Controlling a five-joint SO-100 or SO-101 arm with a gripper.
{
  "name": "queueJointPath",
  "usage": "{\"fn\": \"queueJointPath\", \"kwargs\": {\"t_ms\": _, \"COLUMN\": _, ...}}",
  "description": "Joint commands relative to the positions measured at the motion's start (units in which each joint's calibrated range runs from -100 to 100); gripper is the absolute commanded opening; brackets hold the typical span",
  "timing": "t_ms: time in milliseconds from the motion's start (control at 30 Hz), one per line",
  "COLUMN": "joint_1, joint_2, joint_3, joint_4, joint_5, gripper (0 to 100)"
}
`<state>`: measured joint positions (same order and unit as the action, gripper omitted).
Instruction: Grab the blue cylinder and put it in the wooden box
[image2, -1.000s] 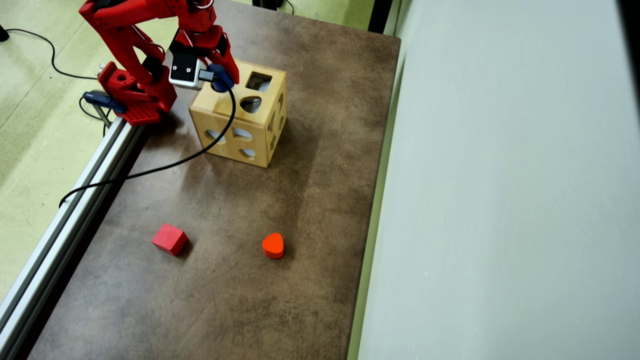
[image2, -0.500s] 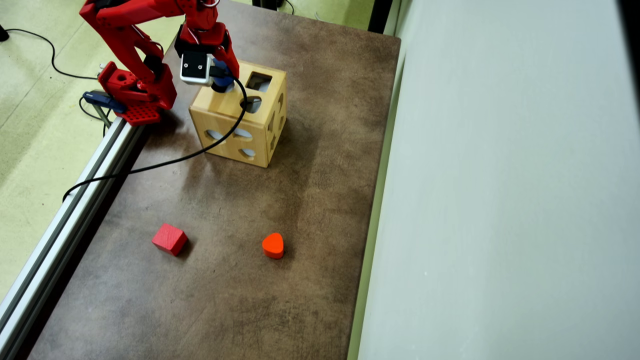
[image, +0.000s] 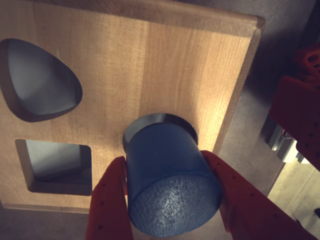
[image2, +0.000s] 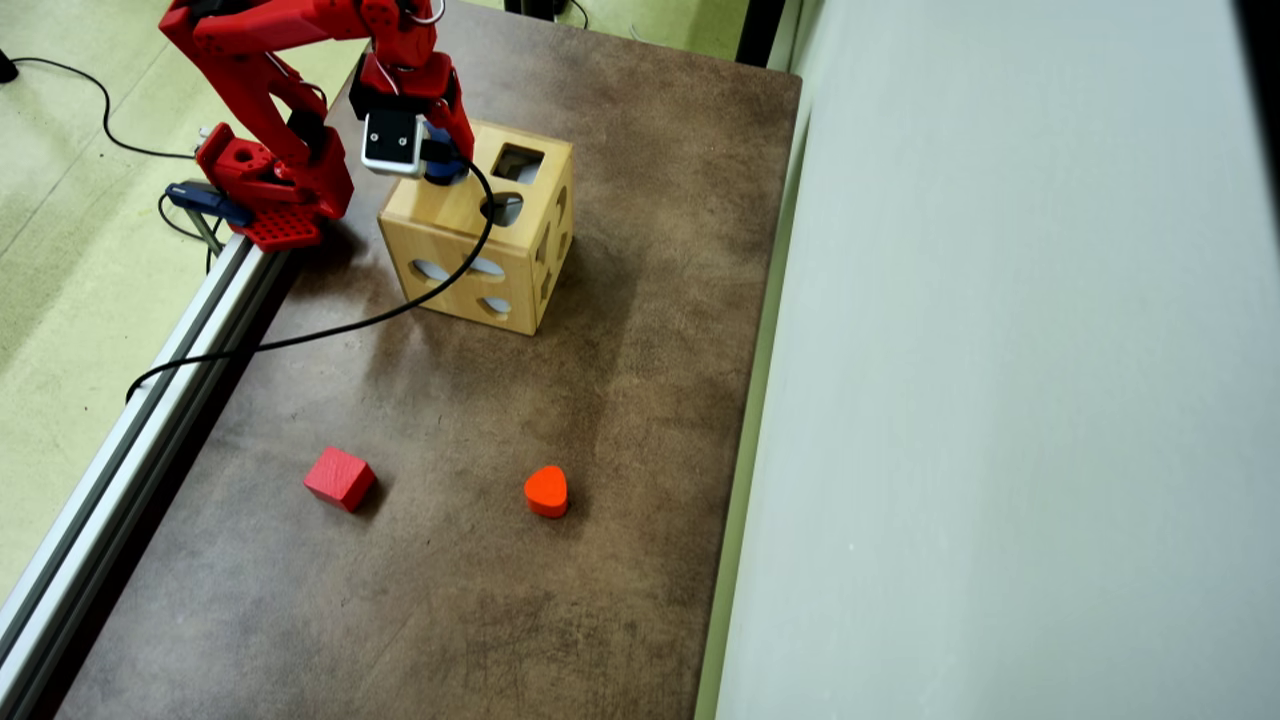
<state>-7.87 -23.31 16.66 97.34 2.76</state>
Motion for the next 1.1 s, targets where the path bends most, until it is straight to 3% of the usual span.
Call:
{"fn": "queueJointPath", "kwargs": {"t_ms": 0, "joint_1": 0.22, "joint_2": -1.11, "joint_3": -0.20, "joint_4": -0.23, "joint_5": 0.24, "gripper": 23}}
{"fn": "queueJointPath", "kwargs": {"t_ms": 533, "joint_1": 0.59, "joint_2": 3.05, "joint_3": -0.29, "joint_4": -2.16, "joint_5": 0.20, "gripper": 23}}
{"fn": "queueJointPath", "kwargs": {"t_ms": 800, "joint_1": 0.66, "joint_2": 3.64, "joint_3": -0.29, "joint_4": -6.58, "joint_5": 0.20, "gripper": 30}}
{"fn": "queueJointPath", "kwargs": {"t_ms": 1067, "joint_1": 0.51, "joint_2": 4.66, "joint_3": 0.25, "joint_4": -5.70, "joint_5": 0.20, "gripper": 30}}
